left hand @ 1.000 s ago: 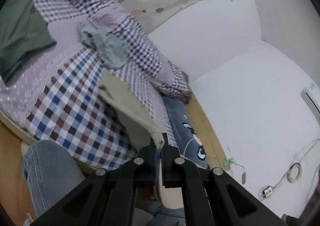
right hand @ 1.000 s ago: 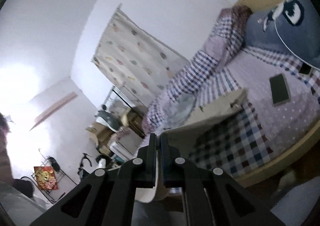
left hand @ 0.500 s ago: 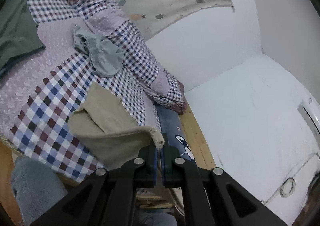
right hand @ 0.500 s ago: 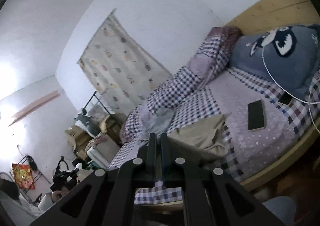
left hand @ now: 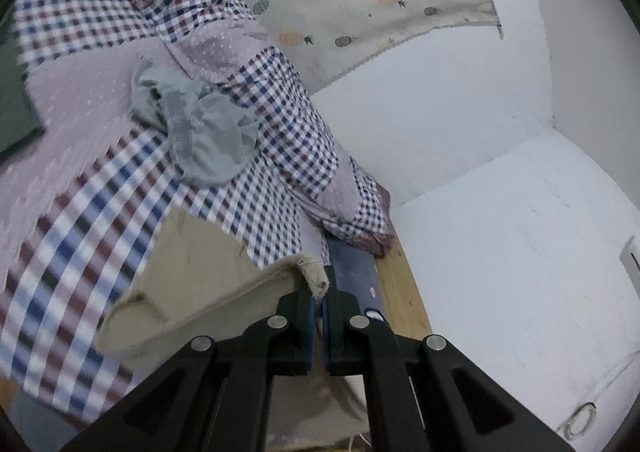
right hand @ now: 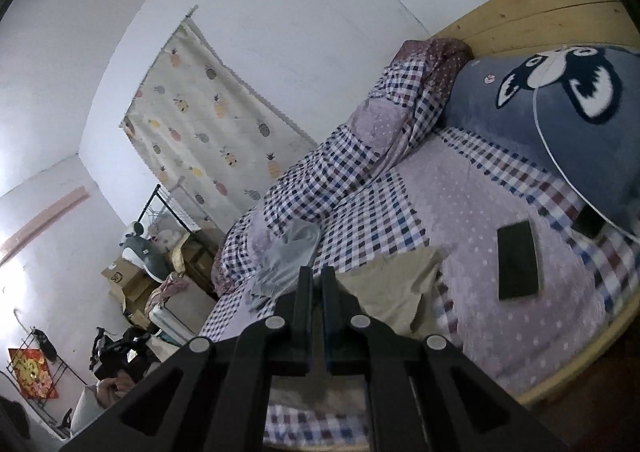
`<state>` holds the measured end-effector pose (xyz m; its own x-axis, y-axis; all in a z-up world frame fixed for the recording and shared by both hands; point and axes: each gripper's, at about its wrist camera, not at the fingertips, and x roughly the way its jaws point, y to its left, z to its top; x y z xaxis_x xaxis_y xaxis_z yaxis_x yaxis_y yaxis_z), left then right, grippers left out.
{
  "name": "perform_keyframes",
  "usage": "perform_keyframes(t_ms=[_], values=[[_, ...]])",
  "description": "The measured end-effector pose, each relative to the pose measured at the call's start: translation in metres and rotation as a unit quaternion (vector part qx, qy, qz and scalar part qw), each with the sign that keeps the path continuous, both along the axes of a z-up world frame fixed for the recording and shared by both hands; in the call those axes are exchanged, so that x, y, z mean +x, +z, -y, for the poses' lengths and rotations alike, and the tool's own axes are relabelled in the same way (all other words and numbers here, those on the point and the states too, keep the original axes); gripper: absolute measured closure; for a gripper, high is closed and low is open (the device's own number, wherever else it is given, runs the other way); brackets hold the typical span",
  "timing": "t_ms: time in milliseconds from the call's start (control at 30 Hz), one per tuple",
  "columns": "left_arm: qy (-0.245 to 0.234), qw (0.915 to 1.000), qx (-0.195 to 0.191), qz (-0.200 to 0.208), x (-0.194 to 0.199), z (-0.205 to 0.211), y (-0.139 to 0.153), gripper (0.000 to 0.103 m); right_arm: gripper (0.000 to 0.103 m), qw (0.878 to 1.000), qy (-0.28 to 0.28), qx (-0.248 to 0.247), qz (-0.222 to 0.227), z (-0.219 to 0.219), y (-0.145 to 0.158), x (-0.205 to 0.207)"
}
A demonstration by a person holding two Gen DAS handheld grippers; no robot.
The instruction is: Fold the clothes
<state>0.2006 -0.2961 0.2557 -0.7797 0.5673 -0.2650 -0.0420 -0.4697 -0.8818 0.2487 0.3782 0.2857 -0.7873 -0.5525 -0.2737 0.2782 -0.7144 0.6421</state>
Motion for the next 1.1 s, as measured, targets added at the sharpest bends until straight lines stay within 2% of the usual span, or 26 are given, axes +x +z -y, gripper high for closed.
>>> perform_keyframes(t_ms=[200,333,467,633,733,800,900,967,1033,1100], values=[[0.005,0.9992,-0.034,0.019,-0.105,-0.017,0.000,0.102,0.100,1.000,-0.011,0.021,0.014,0.003,0.008,-0.096],[0.006,0.9968,-0.062,0.051,-0.180,-0.033,-0.022,0.102,0.100,0.998,-0.018,0.044,0.041,0.011,-0.002,-0.171],[0.012,0.9898,-0.087,0.112,-0.260,-0.046,-0.080,0.102,0.100,0.994,-0.024,0.067,0.086,0.019,-0.035,-0.244],[0.027,0.9756,-0.107,0.190,-0.328,-0.055,-0.162,0.102,0.100,0.983,-0.030,0.095,0.157,0.032,-0.103,-0.336],[0.033,0.9685,-0.119,0.216,-0.358,-0.060,-0.199,0.102,0.100,0.972,-0.036,0.114,0.203,0.040,-0.144,-0.382],[0.035,0.9669,-0.125,0.220,-0.371,-0.063,-0.212,0.102,0.101,0.966,-0.040,0.122,0.226,0.043,-0.166,-0.406],[0.043,0.9670,-0.131,0.214,-0.383,-0.066,-0.220,0.102,0.101,0.958,-0.044,0.130,0.251,0.045,-0.192,-0.434],[0.045,0.9679,-0.137,0.206,-0.389,-0.069,-0.224,0.102,0.101,0.956,-0.042,0.116,0.265,0.041,-0.206,-0.448],[0.036,0.9663,-0.152,0.205,-0.399,-0.075,-0.233,0.102,0.101,0.955,-0.049,0.095,0.276,0.035,-0.218,-0.459],[0.022,0.9628,-0.165,0.213,-0.407,-0.079,-0.246,0.101,0.101,0.950,-0.056,0.109,0.289,0.037,-0.229,-0.468]])
